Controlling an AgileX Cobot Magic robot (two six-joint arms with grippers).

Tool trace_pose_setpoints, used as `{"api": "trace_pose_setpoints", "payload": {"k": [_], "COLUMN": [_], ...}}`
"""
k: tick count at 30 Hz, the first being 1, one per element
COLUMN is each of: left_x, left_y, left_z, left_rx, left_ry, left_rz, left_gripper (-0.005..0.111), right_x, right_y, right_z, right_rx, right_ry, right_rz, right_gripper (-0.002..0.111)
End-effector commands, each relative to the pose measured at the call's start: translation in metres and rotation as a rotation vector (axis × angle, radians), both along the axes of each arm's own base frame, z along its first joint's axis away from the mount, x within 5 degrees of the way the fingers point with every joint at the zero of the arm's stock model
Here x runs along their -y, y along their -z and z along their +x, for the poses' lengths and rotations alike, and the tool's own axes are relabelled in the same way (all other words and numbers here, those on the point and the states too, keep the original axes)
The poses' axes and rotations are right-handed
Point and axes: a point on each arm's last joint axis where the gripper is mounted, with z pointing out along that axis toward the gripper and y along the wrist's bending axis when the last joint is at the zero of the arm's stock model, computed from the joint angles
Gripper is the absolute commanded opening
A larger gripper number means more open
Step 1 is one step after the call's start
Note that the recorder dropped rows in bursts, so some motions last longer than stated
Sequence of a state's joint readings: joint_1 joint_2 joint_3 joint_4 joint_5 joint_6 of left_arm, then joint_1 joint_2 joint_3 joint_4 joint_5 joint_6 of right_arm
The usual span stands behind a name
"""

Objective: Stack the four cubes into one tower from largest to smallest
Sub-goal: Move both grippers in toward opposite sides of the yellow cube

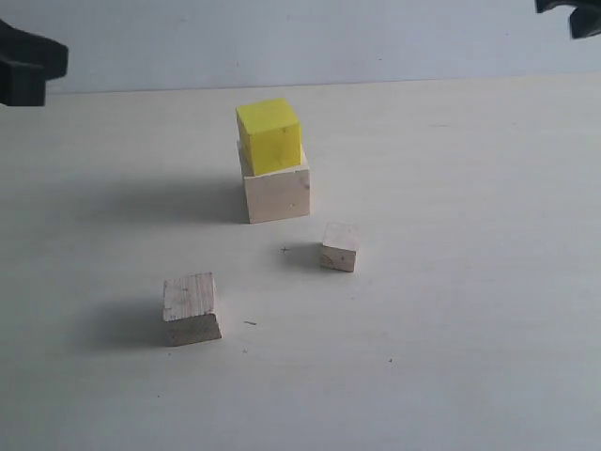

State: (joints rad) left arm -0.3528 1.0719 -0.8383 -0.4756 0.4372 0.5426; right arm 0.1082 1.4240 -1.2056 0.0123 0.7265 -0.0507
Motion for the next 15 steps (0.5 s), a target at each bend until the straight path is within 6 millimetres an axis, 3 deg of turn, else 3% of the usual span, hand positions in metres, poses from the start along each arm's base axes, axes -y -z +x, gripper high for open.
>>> {"api": "trace_pose_setpoints", "payload": {"k": [1, 2, 7, 9, 11, 15], "left_x": [0.008, 0.009, 0.023, 0.029, 0.035, 0.044], "left_y": [0.035, 0.041, 0.111, 0.129, 0.141, 0.154], "left_z": [0.034, 0.039, 0.089, 0.106, 0.123, 0.145], "left_rx": [-0.082, -0.095, -0.257, -0.284, -0.304, -0.321], "left_ry": [-0.054, -0.064, -0.110, -0.117, -0.117, -0.116], "left_rz": [0.017, 0.019, 0.092, 0.111, 0.120, 0.119], "left_gripper": [0.000, 0.000, 0.000, 0.000, 0.000, 0.000], "right_x": [-0.016, -0.018, -0.034, -0.041, -0.043, -0.049], "right_y": [0.049, 0.059, 0.128, 0.149, 0.160, 0.162], "right_z": [0.031, 0.036, 0.067, 0.074, 0.084, 0.100], "right_rx": [-0.094, -0.118, -0.232, -0.235, -0.243, -0.253], "right_ry": [-0.110, -0.117, -0.130, -0.169, -0.168, -0.174], "right_rz": [0.193, 0.216, 0.392, 0.447, 0.468, 0.536], "right_gripper": [0.000, 0.000, 0.000, 0.000, 0.000, 0.000]}}
